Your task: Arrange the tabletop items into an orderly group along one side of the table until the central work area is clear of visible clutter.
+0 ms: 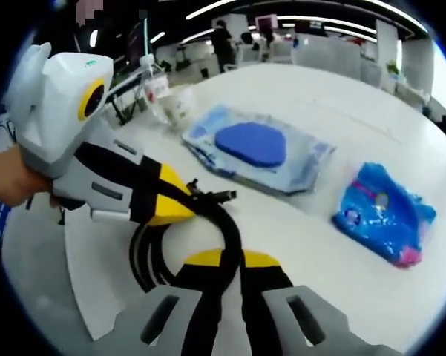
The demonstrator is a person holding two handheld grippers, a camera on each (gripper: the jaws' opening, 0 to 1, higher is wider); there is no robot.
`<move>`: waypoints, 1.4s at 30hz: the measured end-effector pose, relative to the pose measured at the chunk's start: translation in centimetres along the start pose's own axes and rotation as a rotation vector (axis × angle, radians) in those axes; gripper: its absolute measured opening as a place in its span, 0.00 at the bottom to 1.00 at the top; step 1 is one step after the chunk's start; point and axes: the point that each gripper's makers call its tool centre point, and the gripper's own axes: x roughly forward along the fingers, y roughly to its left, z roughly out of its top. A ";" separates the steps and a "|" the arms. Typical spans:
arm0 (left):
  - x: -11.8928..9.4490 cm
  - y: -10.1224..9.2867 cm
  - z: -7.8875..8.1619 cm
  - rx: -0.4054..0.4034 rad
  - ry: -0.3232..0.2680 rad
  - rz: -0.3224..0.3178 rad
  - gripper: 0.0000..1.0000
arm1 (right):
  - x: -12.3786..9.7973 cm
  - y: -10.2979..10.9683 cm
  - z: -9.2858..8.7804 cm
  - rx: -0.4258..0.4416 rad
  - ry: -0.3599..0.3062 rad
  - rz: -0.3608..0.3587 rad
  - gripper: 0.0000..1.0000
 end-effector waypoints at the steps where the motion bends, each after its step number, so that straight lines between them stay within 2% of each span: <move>1: 0.0 -0.1 0.0 0.016 -0.005 -0.002 0.09 | 0.0 0.0 0.0 -0.010 0.002 0.001 0.04; 3: 0.0 -0.2 0.0 0.045 -0.007 -0.005 0.09 | 0.0 -0.1 -0.1 -0.009 0.005 0.012 0.05; 7: -0.5 -0.5 0.3 0.020 -0.028 0.004 0.12 | -0.2 0.1 -0.3 -0.017 0.015 0.024 0.06; 11: -1.1 -0.1 0.4 0.041 -0.041 0.037 0.17 | -0.5 0.4 -0.3 -0.021 -0.002 0.026 0.11; 21: -3.0 1.2 0.3 0.010 -0.082 0.085 0.18 | -1.5 -0.2 0.4 -0.027 -0.040 -0.025 0.40; 26: -4.0 1.9 0.5 0.016 -0.100 0.107 0.20 | -2.2 0.0 1.3 -0.058 -0.064 -0.033 0.44; 29: -4.6 2.0 0.7 0.023 -0.116 0.113 0.23 | -2.4 0.0 1.7 -0.067 -0.084 -0.044 0.53; 31: -4.9 2.0 0.6 0.038 -0.117 0.114 0.26 | -2.4 -0.1 2.0 -0.070 -0.097 -0.049 0.59; 36: -5.7 2.6 0.6 0.061 -0.136 0.136 0.42 | -2.8 -0.3 2.6 -0.064 -0.112 -0.064 0.63; 42: -6.7 3.3 0.6 0.058 -0.172 0.163 0.48 | -3.3 -0.1 3.0 -0.076 -0.131 -0.065 0.75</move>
